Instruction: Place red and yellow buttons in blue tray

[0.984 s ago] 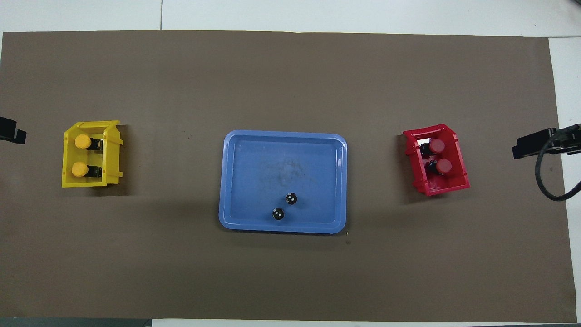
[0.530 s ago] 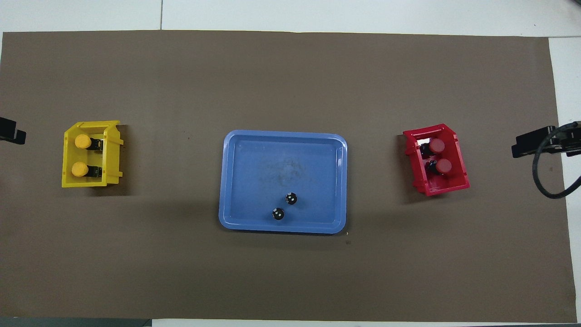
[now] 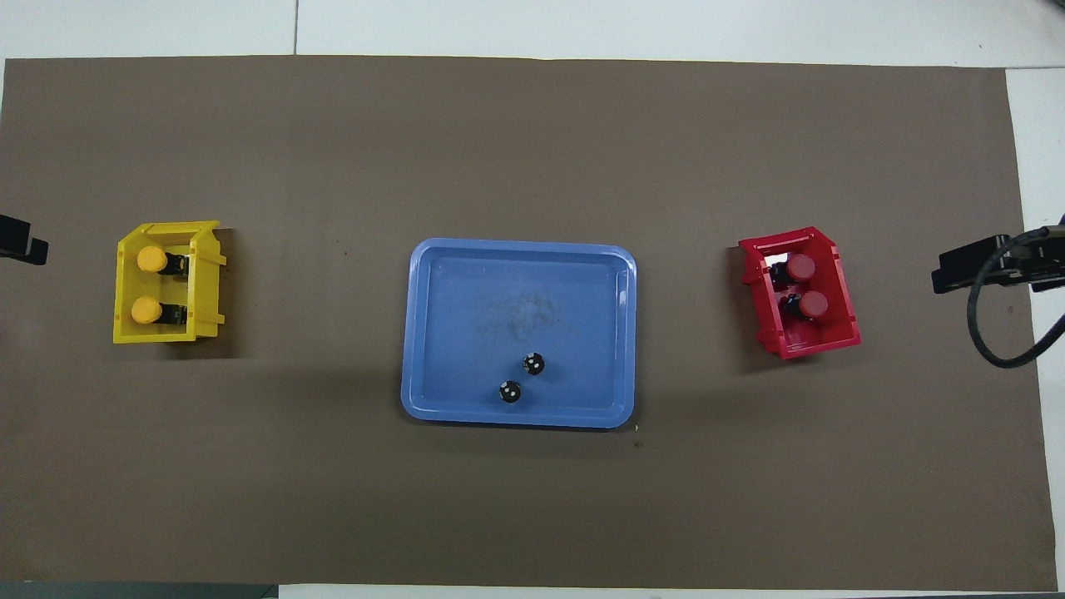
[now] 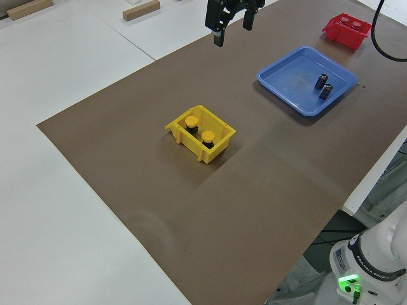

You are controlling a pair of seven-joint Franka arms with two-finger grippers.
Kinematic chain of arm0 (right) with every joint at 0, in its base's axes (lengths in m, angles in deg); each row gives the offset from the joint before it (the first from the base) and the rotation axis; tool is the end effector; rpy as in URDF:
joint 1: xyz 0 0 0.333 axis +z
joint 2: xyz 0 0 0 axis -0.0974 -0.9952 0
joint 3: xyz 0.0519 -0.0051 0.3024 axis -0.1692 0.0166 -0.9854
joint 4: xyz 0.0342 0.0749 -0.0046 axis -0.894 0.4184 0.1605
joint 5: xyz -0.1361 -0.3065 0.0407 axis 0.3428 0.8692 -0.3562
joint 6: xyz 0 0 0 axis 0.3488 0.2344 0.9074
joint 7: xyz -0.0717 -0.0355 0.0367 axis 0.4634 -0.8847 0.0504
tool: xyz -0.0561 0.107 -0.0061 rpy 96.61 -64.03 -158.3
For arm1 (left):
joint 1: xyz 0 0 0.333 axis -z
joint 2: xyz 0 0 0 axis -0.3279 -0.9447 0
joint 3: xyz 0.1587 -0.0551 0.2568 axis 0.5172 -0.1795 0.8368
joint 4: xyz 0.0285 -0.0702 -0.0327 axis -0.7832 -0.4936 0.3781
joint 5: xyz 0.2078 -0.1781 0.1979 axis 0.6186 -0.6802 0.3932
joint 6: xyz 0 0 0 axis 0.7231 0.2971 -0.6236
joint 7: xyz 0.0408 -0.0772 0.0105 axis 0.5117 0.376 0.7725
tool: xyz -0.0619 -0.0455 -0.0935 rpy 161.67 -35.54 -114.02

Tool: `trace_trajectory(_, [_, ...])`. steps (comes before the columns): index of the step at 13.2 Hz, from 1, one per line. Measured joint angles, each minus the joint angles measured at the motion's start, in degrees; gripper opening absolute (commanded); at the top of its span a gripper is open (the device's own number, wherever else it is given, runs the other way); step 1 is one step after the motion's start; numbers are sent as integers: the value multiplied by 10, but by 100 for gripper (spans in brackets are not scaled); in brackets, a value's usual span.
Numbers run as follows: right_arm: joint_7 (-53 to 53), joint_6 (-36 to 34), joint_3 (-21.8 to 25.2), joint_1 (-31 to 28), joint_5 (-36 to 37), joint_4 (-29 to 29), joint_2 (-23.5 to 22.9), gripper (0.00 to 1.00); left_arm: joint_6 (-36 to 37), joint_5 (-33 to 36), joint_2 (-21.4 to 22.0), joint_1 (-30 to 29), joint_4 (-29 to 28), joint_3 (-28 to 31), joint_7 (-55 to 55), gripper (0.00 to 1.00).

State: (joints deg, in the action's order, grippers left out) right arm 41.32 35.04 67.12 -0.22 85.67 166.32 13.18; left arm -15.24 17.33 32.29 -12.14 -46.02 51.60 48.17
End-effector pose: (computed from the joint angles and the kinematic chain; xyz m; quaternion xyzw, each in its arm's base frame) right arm 0.4705 -0.0158 0.5942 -0.9991 0.0029 0.0410 0.0033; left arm 0.4914 0.0048 0.6161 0.9982 -0.0556 -0.0220 0.0100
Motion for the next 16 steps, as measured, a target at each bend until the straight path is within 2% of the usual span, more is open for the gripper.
trace_trajectory(2, [0, 46, -2, 1, 0, 23, 6, 100, 0, 0, 0, 0, 0, 0, 0, 100])
trace_trajectory(5, [0, 167, -4, 7, 0, 127, 22, 100, 0, 0, 0, 0, -1, 0, 0, 100])
trace_trajectory(6, [0, 197, -4, 10, 0, 153, 18, 95, 0, 0, 0, 0, -1, 0, 0, 100])
trace_trajectory(8, [0, 257, -4, 15, -3, 178, -7, 79, 0, 0, 0, 0, -1, 0, 0, 100])
trace_trajectory(9, [0, 289, -5, 21, -4, 183, -25, 75, -1, 0, 0, 0, -1, 0, 0, 100])
trace_trajectory(13, [-3, 415, -5, 32, -4, 206, -91, 75, -1, 0, 0, 0, -1, 0, 0, 100])
trace_trajectory(16, [-3, 469, -4, 33, -4, 236, -109, 75, -1, 0, 0, 0, -1, 0, 0, 100])
